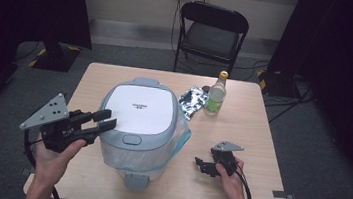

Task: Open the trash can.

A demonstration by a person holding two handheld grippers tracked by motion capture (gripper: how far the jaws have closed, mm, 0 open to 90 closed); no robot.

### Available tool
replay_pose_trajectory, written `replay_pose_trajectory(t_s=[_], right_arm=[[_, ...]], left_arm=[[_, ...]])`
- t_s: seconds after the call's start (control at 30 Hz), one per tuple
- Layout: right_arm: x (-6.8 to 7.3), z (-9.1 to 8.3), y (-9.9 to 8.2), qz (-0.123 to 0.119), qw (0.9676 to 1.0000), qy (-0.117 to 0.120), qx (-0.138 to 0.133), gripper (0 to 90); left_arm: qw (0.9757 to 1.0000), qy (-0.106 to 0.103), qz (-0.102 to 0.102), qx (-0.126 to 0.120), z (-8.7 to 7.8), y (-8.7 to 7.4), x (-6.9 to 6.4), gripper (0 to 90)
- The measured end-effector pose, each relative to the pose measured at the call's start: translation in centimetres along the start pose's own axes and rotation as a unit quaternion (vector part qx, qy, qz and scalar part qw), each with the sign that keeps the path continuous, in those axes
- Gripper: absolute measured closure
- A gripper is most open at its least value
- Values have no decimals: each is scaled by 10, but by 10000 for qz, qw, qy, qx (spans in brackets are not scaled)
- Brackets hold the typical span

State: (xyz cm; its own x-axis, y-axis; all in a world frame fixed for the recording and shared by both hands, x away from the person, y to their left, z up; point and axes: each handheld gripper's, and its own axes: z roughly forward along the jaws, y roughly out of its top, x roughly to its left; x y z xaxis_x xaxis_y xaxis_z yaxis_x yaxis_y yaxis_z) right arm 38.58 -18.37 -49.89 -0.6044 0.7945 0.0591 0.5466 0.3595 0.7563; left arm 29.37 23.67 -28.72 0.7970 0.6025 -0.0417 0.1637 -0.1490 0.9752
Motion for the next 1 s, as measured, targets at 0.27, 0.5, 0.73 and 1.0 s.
replay_pose_trajectory(t_s=[0.27, 0.5, 0.73, 1.0], right_arm=[[0, 0, 0, -7, 10000, -11, 3, 247], [0, 0, 0, 32, 10000, 11, -24, 247], [-1, 0, 0, 36, 10000, 28, -26, 247], [-1, 0, 0, 50, 10000, 21, -29, 247]], left_arm=[[9971, -638, 212, 355, 13, -4, -11, 580], [9930, -1005, 459, 429, 16, -3, -23, 615], [9918, -1061, 543, 459, 22, -2, -30, 619], [9913, -932, 691, 617, 22, 0, -34, 635]])
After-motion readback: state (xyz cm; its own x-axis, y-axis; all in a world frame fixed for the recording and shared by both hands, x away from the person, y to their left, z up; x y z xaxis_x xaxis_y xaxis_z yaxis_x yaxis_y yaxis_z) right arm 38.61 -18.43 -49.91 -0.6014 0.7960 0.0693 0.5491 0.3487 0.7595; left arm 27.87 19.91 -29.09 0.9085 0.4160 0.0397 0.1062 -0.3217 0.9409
